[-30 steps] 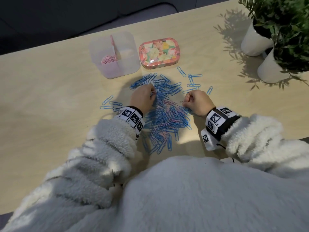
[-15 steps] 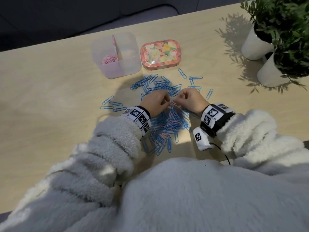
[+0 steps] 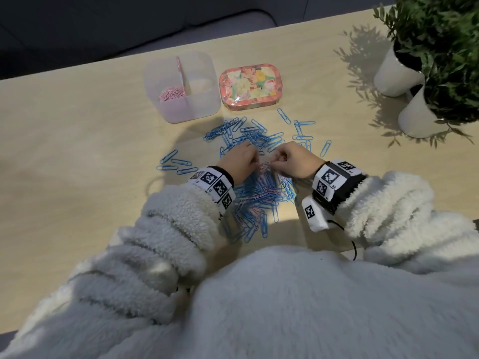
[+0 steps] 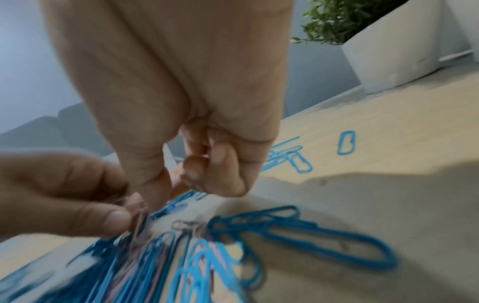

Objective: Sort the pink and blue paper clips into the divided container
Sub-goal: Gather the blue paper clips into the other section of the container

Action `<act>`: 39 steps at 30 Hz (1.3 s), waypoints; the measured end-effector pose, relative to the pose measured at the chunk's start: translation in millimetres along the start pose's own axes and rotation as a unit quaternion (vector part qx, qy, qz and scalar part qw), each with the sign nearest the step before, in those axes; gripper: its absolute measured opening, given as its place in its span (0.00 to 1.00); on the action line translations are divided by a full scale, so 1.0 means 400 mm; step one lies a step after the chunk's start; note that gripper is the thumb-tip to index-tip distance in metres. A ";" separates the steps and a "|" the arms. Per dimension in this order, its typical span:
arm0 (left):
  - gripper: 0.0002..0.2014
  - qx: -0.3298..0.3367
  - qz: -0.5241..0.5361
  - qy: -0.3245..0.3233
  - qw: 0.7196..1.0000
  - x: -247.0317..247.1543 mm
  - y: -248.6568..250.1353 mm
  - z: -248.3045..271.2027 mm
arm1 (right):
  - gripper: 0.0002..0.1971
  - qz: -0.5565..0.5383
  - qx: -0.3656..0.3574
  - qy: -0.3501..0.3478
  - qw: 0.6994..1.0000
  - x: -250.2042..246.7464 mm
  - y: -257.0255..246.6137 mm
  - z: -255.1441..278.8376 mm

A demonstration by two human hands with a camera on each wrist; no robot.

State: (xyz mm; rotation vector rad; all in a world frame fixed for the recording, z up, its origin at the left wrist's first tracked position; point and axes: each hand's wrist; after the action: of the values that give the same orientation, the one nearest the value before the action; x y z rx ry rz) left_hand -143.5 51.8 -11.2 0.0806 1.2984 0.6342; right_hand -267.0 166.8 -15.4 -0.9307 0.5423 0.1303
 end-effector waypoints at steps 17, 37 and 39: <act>0.13 -0.273 0.150 0.334 0.889 -0.313 -0.289 0.062 | 0.08 0.139 -0.001 0.041 0.989 0.047 -0.022 -0.009; 0.09 0.018 -0.091 0.194 0.976 -0.110 -0.049 0.031 | 0.13 -0.433 0.115 0.083 0.890 -0.027 0.028 0.020; 0.10 0.026 -0.101 0.113 0.988 -0.052 -0.027 0.019 | 0.12 -0.430 0.127 0.069 0.891 -0.021 0.017 0.021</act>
State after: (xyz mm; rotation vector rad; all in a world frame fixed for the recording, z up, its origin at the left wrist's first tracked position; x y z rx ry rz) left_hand -135.1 35.3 4.6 -0.0814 1.5213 0.4446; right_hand -273.3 178.7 -12.1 -0.8521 0.2268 -0.7984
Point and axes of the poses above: each hand's wrist, its own z-axis away from the middle knuckle, its own x-axis out of the palm, y = z × x, and after that the axes turned 7 degrees about -z, right-handed
